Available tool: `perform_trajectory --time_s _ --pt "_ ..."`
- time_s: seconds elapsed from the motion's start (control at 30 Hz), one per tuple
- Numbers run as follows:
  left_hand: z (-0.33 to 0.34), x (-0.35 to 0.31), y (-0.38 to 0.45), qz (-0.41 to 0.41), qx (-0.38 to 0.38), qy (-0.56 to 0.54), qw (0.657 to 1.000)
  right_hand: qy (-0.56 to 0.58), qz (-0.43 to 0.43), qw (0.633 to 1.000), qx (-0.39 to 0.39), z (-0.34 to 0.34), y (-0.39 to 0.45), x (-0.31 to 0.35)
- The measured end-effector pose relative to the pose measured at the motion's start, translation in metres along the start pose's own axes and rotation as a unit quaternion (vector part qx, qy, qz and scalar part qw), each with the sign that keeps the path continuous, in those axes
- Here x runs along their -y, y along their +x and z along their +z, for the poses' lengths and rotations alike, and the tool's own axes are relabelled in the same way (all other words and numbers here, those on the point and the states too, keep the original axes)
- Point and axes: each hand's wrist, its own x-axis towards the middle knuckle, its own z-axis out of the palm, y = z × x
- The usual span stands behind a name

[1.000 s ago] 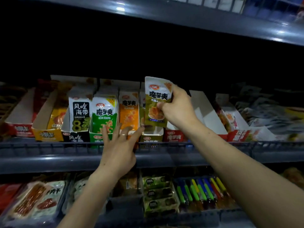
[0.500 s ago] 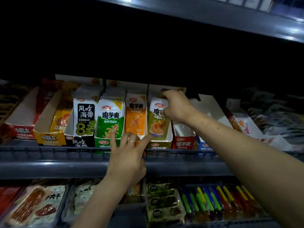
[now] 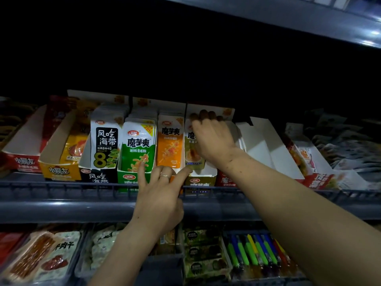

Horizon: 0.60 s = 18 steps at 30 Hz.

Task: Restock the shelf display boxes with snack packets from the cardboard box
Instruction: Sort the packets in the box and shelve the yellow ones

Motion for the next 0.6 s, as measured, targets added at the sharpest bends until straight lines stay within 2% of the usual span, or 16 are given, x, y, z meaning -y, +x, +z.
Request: perform_trajectory --time_s 0.17,0.27,0.33,0.43,0.6 --pt "-0.001 0.001 -0.001 0.001 0.007 0.006 1.0 -0.008 -0.004 0.998 -0.057 0.008 -0.01 -0.004" --pt "-0.003 0.0 -0.001 0.005 0.017 0.012 1.0 0.009 -0.004 0.998 -0.065 0.002 -0.011 -0.007" --pt "-0.008 0.0 -0.001 0.005 0.031 0.005 0.999 0.066 -0.007 0.996 -0.063 -0.005 -0.017 -0.008" --pt "-0.016 0.001 -0.003 -0.006 0.027 -0.042 0.999 0.222 0.016 0.974 -0.036 -0.017 -0.039 -0.006" --pt "-0.035 -0.004 -0.015 0.016 -0.084 -0.126 0.988 0.371 0.049 0.926 0.043 -0.026 -0.099 -0.002"
